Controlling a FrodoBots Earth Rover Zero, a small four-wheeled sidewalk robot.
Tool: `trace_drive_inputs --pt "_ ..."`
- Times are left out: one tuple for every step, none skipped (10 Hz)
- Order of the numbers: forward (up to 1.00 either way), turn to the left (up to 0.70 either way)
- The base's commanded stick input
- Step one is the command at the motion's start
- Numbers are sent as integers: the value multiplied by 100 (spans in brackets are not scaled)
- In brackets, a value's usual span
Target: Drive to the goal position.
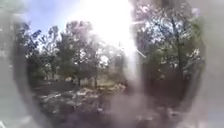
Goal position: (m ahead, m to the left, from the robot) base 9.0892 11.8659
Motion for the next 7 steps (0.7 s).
trace_drive_inputs --pt "69 14" --pt "69 14" --pt "68 14" --pt "69 14" --pt "69 14" --pt "69 14" --pt "69 14"
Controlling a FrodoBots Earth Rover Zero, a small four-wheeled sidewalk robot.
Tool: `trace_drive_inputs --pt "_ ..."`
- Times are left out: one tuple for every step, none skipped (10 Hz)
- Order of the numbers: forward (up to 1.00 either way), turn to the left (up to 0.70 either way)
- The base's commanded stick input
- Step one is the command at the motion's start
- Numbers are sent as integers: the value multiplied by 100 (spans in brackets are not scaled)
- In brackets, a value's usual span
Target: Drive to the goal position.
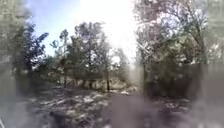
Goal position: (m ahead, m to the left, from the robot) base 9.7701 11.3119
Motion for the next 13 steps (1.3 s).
trace_drive_inputs --pt "68 14" --pt "68 14" --pt "69 14" --pt "68 14" --pt "68 14" --pt "68 14" --pt "68 14" --pt "69 14" --pt "68 14" --pt "69 12" --pt "69 5" --pt "69 0" --pt "68 0"
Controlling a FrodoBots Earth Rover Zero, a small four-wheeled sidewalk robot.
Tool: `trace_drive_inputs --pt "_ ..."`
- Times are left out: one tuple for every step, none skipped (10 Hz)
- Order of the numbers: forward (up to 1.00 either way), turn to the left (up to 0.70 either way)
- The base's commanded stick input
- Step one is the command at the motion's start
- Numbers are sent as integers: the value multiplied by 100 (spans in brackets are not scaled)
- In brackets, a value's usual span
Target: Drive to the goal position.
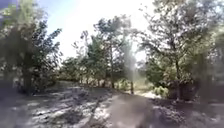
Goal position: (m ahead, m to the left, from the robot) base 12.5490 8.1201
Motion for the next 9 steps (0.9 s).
trace_drive_inputs --pt "68 0" --pt "69 0" --pt "69 0" --pt "69 0" --pt "68 0" --pt "69 0" --pt "69 0" --pt "69 0" --pt "69 0"
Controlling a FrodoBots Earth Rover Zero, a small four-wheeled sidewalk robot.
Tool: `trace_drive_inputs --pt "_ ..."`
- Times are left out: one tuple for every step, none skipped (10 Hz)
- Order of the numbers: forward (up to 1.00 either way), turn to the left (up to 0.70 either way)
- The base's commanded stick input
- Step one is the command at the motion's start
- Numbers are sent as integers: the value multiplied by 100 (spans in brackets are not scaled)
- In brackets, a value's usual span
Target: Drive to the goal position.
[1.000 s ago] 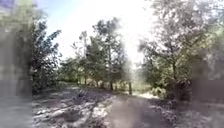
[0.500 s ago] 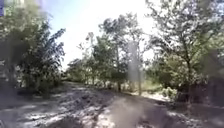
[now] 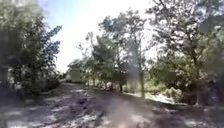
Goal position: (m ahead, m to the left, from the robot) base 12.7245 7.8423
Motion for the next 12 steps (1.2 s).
trace_drive_inputs --pt "69 0" --pt "69 0" --pt "69 0" --pt "69 12" --pt "69 14" --pt "69 14" --pt "69 14" --pt "69 14" --pt "69 14" --pt "69 14" --pt "69 14" --pt "69 14"
